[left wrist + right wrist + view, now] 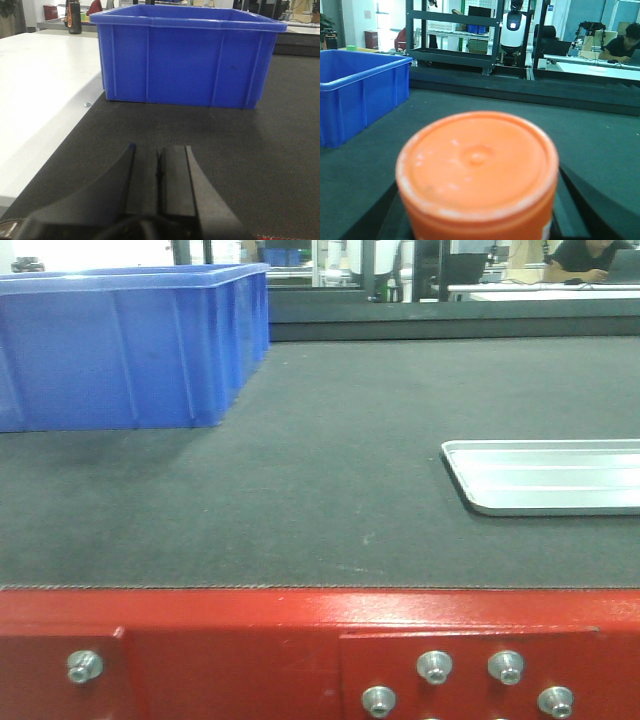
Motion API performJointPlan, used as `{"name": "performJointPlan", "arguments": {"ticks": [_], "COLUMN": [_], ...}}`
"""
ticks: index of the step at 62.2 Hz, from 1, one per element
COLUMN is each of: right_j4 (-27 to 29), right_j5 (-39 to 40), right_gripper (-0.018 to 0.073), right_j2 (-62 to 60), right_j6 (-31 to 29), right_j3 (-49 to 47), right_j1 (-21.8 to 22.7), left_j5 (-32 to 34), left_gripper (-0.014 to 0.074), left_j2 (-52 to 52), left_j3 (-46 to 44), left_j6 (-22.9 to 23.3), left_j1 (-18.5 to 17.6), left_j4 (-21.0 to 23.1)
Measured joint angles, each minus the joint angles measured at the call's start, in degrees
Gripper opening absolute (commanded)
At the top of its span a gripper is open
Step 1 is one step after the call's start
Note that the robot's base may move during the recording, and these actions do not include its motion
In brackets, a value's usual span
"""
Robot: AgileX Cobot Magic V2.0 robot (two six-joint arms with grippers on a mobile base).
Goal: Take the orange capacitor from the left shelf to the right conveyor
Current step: 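Move the right gripper with the cylinder over the metal tray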
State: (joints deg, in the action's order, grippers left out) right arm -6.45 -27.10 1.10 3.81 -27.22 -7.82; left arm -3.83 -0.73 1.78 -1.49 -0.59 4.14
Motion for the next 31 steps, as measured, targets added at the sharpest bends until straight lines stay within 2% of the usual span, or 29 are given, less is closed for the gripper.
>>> {"name": "performJointPlan", "arguments": {"ticks": [31], "right_j4": [0.0], "right_j5": [0.0], "right_gripper": [0.0108], "right_j2": [0.0], "right_j6": [0.0], "right_j3": [0.0], "right_j1": [0.0], "left_j5": [0.0], "left_gripper": [-0.0127], "left_j2": [0.0], "left_j3": [0.0], "left_j6": [0.0], "left_j1": [0.0], "left_j4": [0.0]}}
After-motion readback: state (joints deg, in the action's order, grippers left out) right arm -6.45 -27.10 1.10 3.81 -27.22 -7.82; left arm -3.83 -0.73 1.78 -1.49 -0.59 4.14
